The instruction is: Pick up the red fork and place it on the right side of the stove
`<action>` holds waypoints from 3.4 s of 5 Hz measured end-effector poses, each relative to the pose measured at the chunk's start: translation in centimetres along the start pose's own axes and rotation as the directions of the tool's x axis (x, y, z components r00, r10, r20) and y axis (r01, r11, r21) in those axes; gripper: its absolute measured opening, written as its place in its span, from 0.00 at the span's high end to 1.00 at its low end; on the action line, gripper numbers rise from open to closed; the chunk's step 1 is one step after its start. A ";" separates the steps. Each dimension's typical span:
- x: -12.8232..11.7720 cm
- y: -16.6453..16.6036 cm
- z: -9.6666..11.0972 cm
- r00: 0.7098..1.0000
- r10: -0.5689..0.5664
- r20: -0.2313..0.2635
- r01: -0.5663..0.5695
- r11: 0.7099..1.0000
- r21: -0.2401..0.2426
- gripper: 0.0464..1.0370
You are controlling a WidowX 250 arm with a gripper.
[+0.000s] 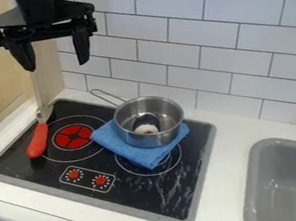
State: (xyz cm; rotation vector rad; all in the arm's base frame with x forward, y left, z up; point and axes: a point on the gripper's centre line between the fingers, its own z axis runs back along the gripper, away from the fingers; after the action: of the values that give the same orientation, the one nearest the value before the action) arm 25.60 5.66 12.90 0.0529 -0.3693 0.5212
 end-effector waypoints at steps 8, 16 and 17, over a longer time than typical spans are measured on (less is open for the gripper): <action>-0.6 5.5 -10.7 0.964 0.050 -0.261 -0.036 0.998 0.058 0.04; -1.7 5.8 -12.8 0.956 0.087 -0.280 -0.069 0.995 0.074 0.71; -2.3 5.6 -12.2 0.953 0.091 -0.290 -0.074 0.995 0.068 0.71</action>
State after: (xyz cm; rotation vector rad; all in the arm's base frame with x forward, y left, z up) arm 25.04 11.12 0.42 0.0140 -0.0659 0.6129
